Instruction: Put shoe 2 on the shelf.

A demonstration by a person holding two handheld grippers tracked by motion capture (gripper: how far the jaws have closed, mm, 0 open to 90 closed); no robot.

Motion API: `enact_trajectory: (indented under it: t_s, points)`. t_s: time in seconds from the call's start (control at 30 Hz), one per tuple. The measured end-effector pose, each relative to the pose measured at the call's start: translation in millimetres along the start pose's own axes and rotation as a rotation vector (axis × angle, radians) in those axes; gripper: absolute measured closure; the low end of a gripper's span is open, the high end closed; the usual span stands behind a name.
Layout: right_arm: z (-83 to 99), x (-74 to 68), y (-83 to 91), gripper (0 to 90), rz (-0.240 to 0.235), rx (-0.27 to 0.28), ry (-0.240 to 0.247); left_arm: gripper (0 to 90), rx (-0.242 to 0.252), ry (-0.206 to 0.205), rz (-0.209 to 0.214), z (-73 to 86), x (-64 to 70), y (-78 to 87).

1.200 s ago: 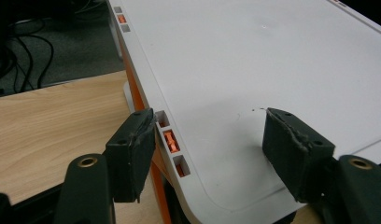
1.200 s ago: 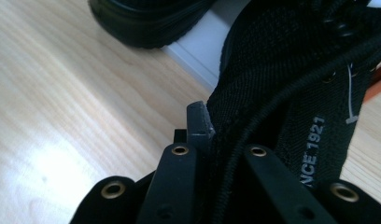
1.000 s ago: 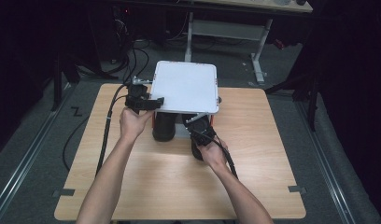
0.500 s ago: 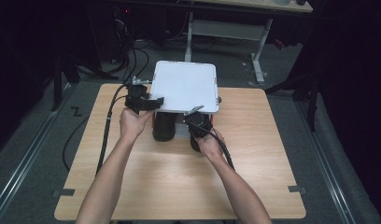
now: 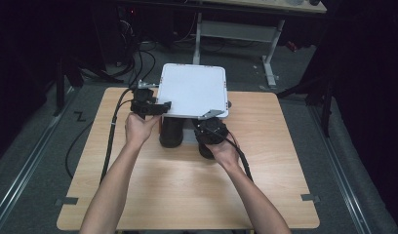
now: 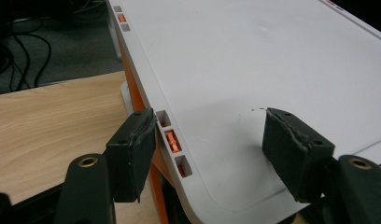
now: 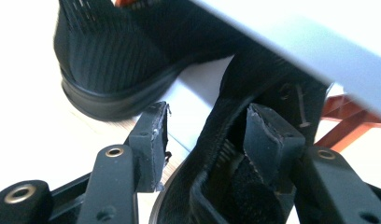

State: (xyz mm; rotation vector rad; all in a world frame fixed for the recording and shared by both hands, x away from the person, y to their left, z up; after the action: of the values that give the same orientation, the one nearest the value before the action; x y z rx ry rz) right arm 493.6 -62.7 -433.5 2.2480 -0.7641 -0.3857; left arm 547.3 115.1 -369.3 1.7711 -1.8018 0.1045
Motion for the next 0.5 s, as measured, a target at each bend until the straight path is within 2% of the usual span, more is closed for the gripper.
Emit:
enact_trajectory:
  t_s: [0.27,0.3,0.43,0.47,0.5]
  points:
    - [-1.4,-4.6,25.9,47.8,-0.042,0.086,-0.002,35.3,0.003,0.002,-0.002,0.1,0.1,0.1]
    - [2.7,-6.1,33.9,47.5,-0.06,0.115,-0.013,35.4,0.002,0.003,-0.006,0.0,0.3,-0.1]
    - [9.9,-7.8,46.2,47.2,-0.065,0.145,-0.014,35.5,-0.011,0.002,-0.015,-0.6,0.6,-0.7]
    - [16.6,-8.1,57.4,47.1,-0.066,0.175,-0.018,35.4,-0.01,0.0,-0.016,-0.7,1.1,-0.8]
    - [19.2,-7.9,61.2,47.0,-0.065,0.186,-0.017,35.5,-0.009,0.0,-0.016,-0.6,1.1,-0.7]
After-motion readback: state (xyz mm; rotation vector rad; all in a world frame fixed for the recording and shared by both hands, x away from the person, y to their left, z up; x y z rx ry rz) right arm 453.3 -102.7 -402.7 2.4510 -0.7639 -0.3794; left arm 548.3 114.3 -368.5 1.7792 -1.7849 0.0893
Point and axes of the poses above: each handheld gripper's, and its own axes: y roughly backward along the jaws, z roughly out of its underside, x roughly to its right, the point moved 4 cm from there along -y, roughly forward along the jaws, and after that the axes turned 15 degrees about -z, right-handed, at the moved point
